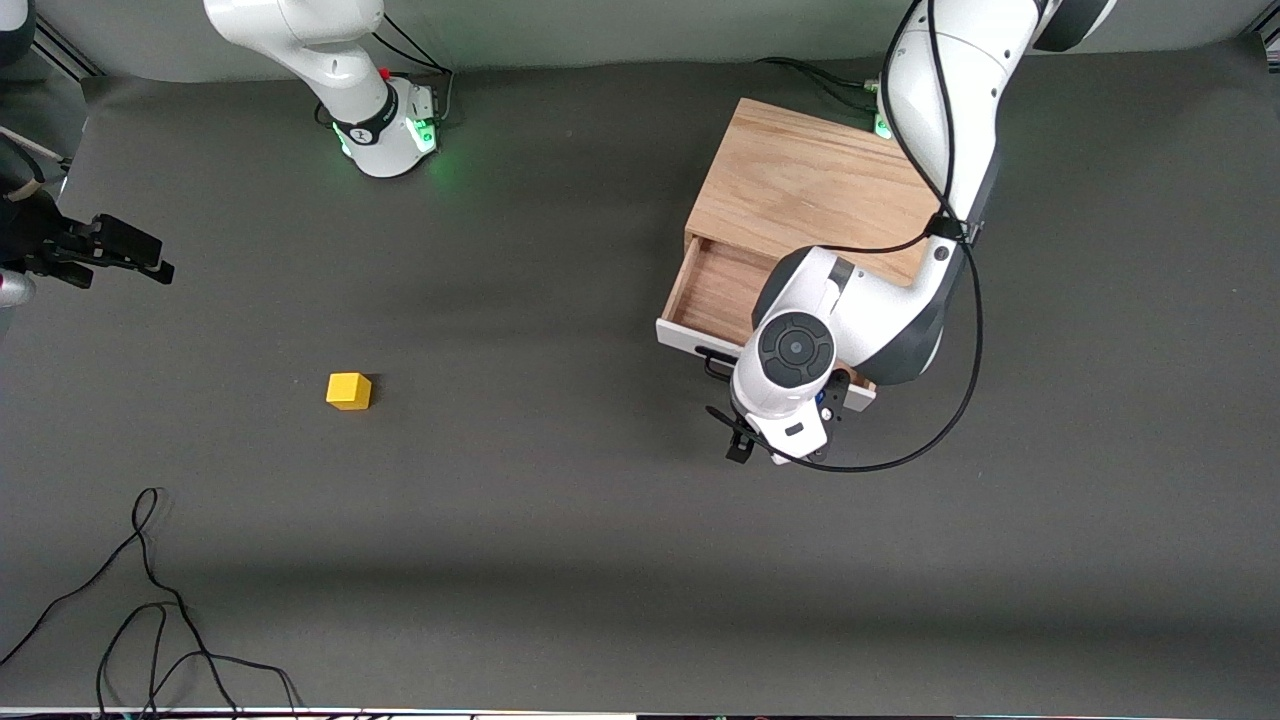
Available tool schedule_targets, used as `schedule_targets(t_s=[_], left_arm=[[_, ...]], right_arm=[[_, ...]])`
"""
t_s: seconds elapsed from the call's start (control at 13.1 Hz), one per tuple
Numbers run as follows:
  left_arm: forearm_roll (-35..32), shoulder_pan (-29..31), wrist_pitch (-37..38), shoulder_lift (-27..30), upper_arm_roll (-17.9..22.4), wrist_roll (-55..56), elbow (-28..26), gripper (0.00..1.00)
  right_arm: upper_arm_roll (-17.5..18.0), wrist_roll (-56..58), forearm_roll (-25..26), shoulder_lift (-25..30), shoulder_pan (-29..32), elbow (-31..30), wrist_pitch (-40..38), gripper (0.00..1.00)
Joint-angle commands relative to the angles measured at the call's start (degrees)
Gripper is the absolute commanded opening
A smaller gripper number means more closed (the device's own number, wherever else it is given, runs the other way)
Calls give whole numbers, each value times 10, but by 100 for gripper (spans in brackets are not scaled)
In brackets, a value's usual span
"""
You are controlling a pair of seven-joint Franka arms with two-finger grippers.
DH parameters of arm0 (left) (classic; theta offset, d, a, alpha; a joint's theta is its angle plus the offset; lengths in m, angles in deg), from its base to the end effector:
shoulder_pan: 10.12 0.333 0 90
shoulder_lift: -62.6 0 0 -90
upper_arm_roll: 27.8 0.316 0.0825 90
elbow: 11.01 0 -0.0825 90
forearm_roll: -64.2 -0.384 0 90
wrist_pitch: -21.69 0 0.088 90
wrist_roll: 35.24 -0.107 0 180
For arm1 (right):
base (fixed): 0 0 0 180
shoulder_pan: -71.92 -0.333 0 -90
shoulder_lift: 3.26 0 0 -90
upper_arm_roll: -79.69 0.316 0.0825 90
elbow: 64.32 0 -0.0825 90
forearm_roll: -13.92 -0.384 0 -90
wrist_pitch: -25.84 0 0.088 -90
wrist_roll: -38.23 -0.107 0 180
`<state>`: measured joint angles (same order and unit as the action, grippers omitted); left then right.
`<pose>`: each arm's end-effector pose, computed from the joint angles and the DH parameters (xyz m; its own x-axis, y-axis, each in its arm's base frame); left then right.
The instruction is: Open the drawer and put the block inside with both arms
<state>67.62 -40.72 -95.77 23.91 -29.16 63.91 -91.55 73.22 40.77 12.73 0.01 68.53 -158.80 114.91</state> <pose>0.6126 -0.3821 0.3031 0.3549 0.9329 -0.0609 0.9329 -0.3576 -0.0421 0.5333 -0.0282 0.6172 0.9993 -0.0086 -0.0365 -0.0097 -0.9995 -0.0288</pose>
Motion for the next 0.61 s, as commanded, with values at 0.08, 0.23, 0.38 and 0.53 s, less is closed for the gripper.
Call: schedule_targets(t_s=[0.08, 0.23, 0.38, 0.53], left_arm=[[-5, -2, -32, -16, 1, -1, 31, 100], [-5, -2, -42, -16, 1, -1, 33, 100], [-5, -2, -52, -16, 1, 0, 35, 100], [-5, -2, -51, -16, 1, -1, 41, 100]], right_arm=[[2, 2, 4, -17, 1, 5, 22, 100], [2, 2, 2, -18, 1, 4, 23, 100], [2, 2, 2, -16, 2, 1, 21, 100], [1, 3, 5, -16, 2, -8, 22, 100]])
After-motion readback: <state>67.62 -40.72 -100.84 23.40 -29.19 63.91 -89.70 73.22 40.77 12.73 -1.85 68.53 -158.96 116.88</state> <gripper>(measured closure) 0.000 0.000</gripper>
